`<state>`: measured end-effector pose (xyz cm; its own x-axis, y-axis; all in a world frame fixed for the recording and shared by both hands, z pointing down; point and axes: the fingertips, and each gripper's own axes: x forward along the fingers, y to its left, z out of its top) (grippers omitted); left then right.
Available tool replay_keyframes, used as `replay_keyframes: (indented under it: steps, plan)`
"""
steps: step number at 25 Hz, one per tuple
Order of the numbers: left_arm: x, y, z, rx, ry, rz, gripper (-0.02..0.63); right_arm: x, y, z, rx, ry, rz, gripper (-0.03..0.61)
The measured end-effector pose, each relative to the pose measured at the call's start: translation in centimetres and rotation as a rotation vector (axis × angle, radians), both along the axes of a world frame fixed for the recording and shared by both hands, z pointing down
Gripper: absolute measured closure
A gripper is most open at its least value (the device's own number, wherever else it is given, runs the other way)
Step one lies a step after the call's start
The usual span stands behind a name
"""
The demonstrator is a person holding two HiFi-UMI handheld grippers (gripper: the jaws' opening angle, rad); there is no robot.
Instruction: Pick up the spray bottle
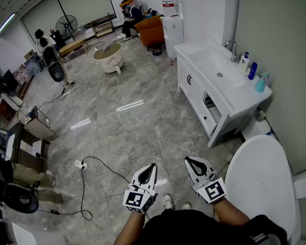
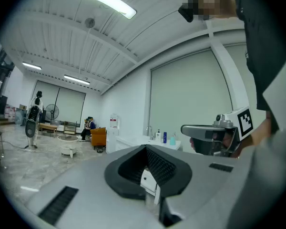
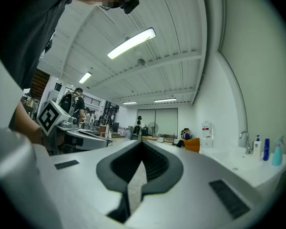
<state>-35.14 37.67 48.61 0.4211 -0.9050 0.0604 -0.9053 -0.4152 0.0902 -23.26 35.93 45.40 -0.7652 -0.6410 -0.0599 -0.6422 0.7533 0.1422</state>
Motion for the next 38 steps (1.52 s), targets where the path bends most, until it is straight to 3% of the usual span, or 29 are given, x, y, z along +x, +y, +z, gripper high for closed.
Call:
replay_keyframes:
  steps: [11, 17, 23, 24, 33, 38]
  plan:
    - [0.5, 0.4, -1.3, 0.023, -0.010, 0.028, 0.618, 0.1, 0.3, 0.6, -0.005, 0.010, 0.024, 0.581]
    - [0.1, 0.3, -1.4, 0.024, -0.008, 0.029, 0.618, -0.5, 0.3, -1.3, 0.019, -0.041, 0.022, 0.581]
    - [-0.4, -0.2, -1.6, 0.035, -0.005, 0.029, 0.618, -1.1, 0.5, -2.9, 0.106, -0.081, 0.031, 0.572]
    - [-0.5, -0.3, -1.7, 0.036, 0.000, 0.031, 0.618, -1.3, 0.5, -3.1, 0.110, -0.086, 0.036, 0.553]
    - [-1.8, -1.9, -2.0, 0.047, 0.023, 0.043, 0.618, -2.1, -1.7, -3.0, 0.119, -0.107, 0.096, 0.102]
    - [-3.1, -3.2, -2.2, 0.053, 0.031, 0.056, 0.618, -3.8, -2.6, -3.3, 0.141, -0.092, 0.098, -0.007]
